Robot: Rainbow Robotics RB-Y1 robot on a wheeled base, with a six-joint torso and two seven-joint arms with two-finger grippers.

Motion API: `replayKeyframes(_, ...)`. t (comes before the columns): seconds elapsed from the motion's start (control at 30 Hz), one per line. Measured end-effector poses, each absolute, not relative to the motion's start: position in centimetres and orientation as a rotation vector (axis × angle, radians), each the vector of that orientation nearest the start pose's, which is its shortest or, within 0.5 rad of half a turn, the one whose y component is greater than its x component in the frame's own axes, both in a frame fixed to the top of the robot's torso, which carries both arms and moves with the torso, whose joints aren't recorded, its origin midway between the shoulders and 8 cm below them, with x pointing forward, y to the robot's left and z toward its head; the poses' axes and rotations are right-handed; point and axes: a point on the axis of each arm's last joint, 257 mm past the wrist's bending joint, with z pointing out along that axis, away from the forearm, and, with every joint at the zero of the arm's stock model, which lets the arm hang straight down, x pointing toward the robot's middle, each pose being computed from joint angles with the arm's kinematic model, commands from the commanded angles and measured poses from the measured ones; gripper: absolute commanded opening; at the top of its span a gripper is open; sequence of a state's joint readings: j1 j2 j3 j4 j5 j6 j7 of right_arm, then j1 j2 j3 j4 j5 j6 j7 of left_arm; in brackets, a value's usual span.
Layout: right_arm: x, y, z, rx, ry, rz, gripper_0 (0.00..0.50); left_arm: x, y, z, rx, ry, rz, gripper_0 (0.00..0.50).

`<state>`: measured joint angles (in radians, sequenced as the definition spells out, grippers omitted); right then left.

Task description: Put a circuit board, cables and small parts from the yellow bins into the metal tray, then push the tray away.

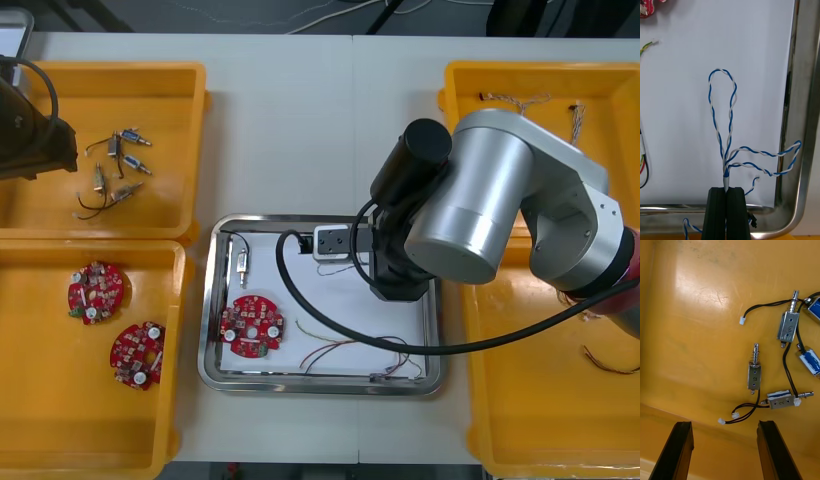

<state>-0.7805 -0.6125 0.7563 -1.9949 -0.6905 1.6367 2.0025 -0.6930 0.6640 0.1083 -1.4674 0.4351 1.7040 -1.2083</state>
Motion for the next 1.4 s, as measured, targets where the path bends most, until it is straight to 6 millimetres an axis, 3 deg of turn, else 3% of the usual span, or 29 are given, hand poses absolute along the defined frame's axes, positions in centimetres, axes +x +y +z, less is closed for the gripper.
replayKeyframes(0.3,42.6,-7.0,-25.0,-1.969,1.890,-0.329,0.000,55.2,39.6,-15.8,-0.457,2.554,0.076,0.500)
replayKeyframes(0.63,43.6,-6.3,-26.5,-1.987,1.834,-0.337,0.000,57.1,39.9,-17.6,-0.408,2.554,0.125,0.500)
replayKeyframes(0.7,43.7,-6.3,-26.6,-1.984,1.836,-0.336,0.073,57.2,39.9,-18.0,-0.360,2.562,0.146,0.500)
replayKeyframes(0.77,43.8,-6.3,-26.7,-1.983,1.837,-0.338,0.329,57.3,39.7,-18.2,-0.319,2.569,0.162,0.500)
replayKeyframes(0.8,43.8,-6.3,-26.6,-1.982,1.837,-0.339,0.403,57.3,39.5,-18.3,-0.307,2.572,0.165,0.500)
replayKeyframes(0.87,44.0,-6.2,-26.6,-1.978,1.830,-0.339,0.466,57.6,39.2,-18.6,-0.304,2.568,0.161,0.500)
replayKeyframes(0.93,44.0,-6.0,-26.5,-1.975,1.823,-0.336,0.500,57.9,39.1,-19.0,-0.304,2.562,0.154,0.500)
replayKeyframes(1.4,43.6,-5.7,-26.7,-2.001,1.809,-0.312,0.500,58.2,39.2,-21.5,-0.331,2.575,0.145,0.500)
